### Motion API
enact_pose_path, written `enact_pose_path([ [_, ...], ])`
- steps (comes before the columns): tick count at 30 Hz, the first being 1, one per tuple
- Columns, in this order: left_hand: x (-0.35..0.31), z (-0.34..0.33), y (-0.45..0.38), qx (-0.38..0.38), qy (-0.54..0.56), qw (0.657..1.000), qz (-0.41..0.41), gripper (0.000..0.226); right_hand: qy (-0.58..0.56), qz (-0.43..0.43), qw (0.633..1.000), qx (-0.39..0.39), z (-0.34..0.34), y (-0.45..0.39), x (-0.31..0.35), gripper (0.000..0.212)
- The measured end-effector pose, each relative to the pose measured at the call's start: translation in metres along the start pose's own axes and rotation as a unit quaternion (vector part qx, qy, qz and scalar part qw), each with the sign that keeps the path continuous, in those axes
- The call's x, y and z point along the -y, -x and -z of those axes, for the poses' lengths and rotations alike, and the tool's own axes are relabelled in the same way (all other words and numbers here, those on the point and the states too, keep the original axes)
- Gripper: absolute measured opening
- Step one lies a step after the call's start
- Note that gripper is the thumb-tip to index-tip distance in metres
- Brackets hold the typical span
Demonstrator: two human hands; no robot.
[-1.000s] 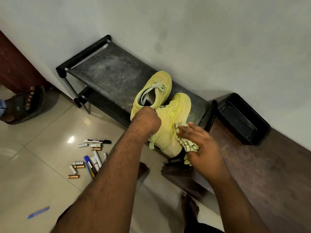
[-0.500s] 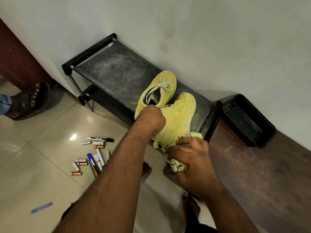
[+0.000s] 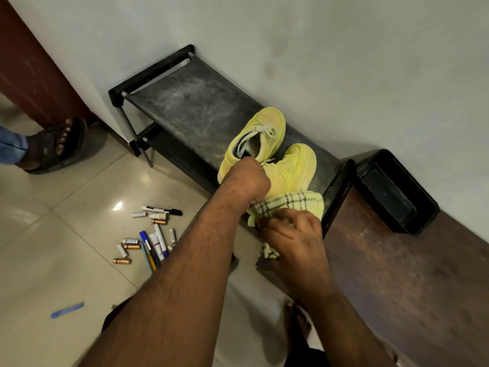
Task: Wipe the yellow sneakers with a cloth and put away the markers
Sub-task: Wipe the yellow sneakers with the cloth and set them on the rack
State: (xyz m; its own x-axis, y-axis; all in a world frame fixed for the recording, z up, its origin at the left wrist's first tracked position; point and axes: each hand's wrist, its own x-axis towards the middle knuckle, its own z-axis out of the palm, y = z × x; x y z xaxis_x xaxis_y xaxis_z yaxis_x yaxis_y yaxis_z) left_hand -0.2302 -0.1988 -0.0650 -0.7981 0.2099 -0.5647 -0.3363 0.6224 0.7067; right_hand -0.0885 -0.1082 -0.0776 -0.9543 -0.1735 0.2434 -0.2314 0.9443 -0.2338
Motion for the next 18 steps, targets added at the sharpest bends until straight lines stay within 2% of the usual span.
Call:
enact_pose_path([
  [3, 0.000, 0.001, 0.002, 0.004, 0.009, 1.000, 0.004, 0.017, 0.011, 0.014, 0.999, 0.038, 0.003, 0.009, 0.004, 0.021],
  [5, 0.000, 0.000, 0.002, 0.003, 0.012, 1.000, -0.002, 0.018, 0.027, -0.004, 0.999, 0.023, 0.012, 0.013, 0.002, 0.013],
  [9, -0.001, -0.002, 0.000, 0.001, 0.003, 1.000, -0.010, 0.018, 0.029, -0.022, 0.999, -0.030, 0.011, 0.003, 0.004, 0.019],
  [12, -0.001, -0.002, 0.000, -0.010, 0.003, 1.000, -0.006, 0.020, 0.073, -0.042, 0.996, 0.024, 0.000, 0.000, 0.013, 0.033],
  [16, -0.002, -0.003, 0.000, -0.013, 0.004, 1.000, -0.003, 0.023, 0.132, -0.117, 0.981, 0.085, 0.011, 0.009, 0.017, 0.025],
  [18, -0.002, -0.003, 0.000, -0.022, 0.000, 1.000, -0.009, 0.022, 0.136, -0.139, 0.979, 0.064, 0.018, 0.014, 0.016, 0.023],
])
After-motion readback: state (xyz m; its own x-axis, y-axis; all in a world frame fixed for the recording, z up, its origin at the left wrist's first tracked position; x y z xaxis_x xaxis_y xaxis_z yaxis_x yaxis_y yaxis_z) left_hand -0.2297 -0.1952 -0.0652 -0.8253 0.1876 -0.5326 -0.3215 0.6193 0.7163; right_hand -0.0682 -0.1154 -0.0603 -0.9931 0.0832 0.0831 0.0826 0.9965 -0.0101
